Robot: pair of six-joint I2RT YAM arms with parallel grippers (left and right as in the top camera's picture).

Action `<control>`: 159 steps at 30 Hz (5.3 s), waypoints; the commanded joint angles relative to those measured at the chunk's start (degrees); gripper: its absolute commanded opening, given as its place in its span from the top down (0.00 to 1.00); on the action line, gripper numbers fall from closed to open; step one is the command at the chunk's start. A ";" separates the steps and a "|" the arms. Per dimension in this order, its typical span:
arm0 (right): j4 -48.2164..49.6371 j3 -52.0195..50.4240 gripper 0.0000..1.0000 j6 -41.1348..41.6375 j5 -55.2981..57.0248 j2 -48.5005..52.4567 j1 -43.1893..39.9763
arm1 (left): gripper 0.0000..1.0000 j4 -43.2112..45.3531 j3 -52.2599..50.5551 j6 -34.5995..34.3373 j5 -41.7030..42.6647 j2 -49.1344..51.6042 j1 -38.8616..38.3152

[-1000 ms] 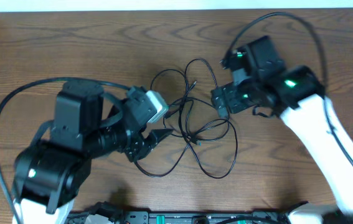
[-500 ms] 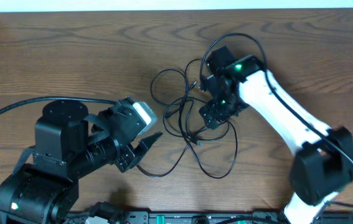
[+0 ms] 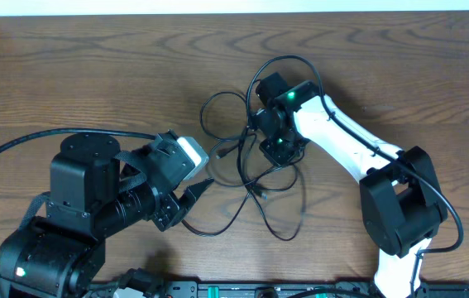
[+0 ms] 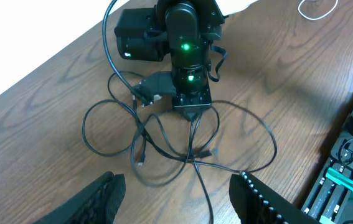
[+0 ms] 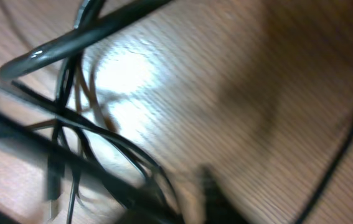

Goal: Untangle cables

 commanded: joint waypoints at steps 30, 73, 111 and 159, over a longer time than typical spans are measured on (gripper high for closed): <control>3.69 27.19 0.99 7.91 5.97 -37.73 0.04 | 0.40 -2.71 0.59 0.13 -0.55 1.33 0.15; -4.39 27.19 0.99 7.96 11.06 -49.35 0.07 | 0.29 1.53 0.31 13.38 21.35 41.64 0.13; -10.49 27.19 0.99 7.96 9.11 -49.42 0.07 | 0.25 27.34 -0.15 -6.69 -6.54 50.31 -7.28; -21.24 27.17 0.99 22.43 44.89 -49.40 0.04 | 0.92 22.27 -0.15 -21.53 -21.07 39.45 23.61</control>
